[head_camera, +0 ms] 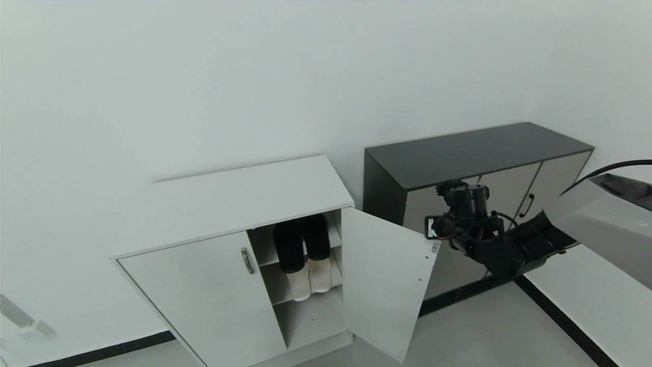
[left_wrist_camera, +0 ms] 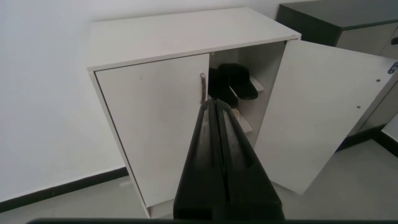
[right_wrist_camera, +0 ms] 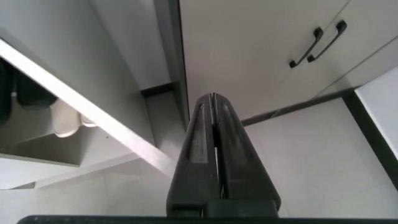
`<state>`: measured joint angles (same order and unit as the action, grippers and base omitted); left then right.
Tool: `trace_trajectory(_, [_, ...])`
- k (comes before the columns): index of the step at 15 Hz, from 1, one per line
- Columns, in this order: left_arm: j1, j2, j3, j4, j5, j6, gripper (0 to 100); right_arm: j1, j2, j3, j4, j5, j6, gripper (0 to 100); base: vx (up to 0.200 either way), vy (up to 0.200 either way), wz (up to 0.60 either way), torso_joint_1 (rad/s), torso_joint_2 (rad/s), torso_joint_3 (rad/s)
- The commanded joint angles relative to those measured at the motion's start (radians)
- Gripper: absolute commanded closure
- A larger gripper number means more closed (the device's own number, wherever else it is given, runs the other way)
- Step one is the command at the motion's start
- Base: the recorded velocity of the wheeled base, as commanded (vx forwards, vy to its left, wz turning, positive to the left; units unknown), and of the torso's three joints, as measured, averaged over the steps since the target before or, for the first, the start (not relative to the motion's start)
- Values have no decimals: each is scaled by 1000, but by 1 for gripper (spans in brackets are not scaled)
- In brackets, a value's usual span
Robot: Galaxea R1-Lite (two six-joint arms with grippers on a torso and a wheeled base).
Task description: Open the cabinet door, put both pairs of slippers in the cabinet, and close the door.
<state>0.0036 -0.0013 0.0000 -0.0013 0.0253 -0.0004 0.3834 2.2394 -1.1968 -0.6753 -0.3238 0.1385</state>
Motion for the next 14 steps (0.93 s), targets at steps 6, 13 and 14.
trace_trajectory(6, [-1,1,0,0,1,-1,100,3,40,0,-1,0,1,100,0,0,0,0,0,0])
trace_trajectory(13, [-1,1,0,0,1,-1,100,40,39,34,-1,-1,1,100,0,0,0,0,0,0])
trace_trajectory(14, [-1,1,0,0,1,-1,100,52,34,46,-3,-3,1,100,0,0,0,0,0,0])
